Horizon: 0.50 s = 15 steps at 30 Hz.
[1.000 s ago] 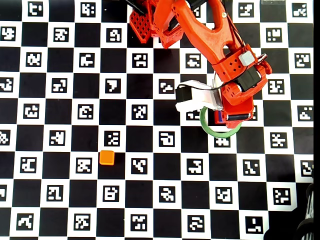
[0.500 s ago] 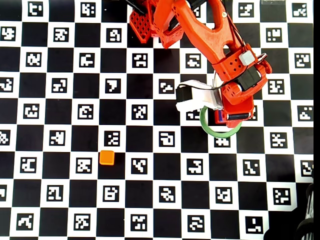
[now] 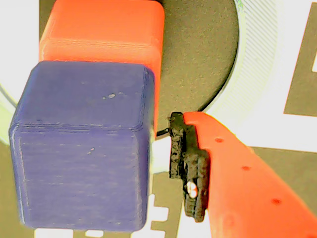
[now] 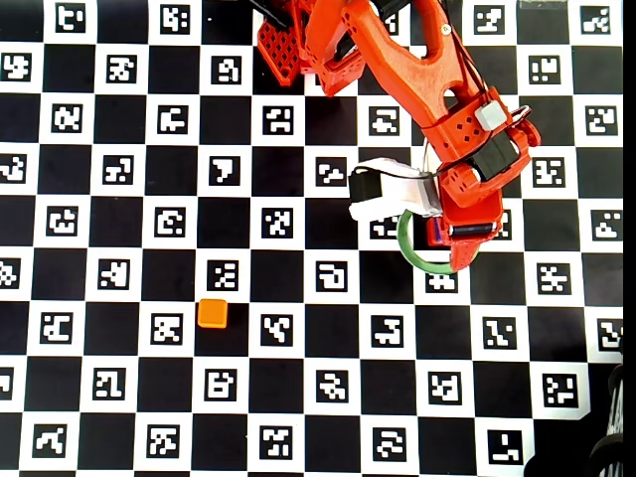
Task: Grab the red cube then put it in the green circle then put the blue cube on top and finally the orange cube on top
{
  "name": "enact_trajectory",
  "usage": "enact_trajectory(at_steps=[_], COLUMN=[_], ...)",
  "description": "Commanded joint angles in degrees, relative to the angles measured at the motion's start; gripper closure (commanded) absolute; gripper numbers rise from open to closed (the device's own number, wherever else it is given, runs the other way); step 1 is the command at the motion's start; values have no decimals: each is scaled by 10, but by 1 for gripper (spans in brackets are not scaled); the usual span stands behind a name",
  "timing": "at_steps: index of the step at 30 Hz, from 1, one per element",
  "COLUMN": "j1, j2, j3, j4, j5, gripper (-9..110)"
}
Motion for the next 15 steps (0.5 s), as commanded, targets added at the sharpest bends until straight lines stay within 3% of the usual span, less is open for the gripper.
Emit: enact_trajectory(at_steps=[1,15], j1=[-7,4], j2=[49,83], j3=[-18,-63], j4=[8,64], j5=[-4,-19], gripper=[61,58])
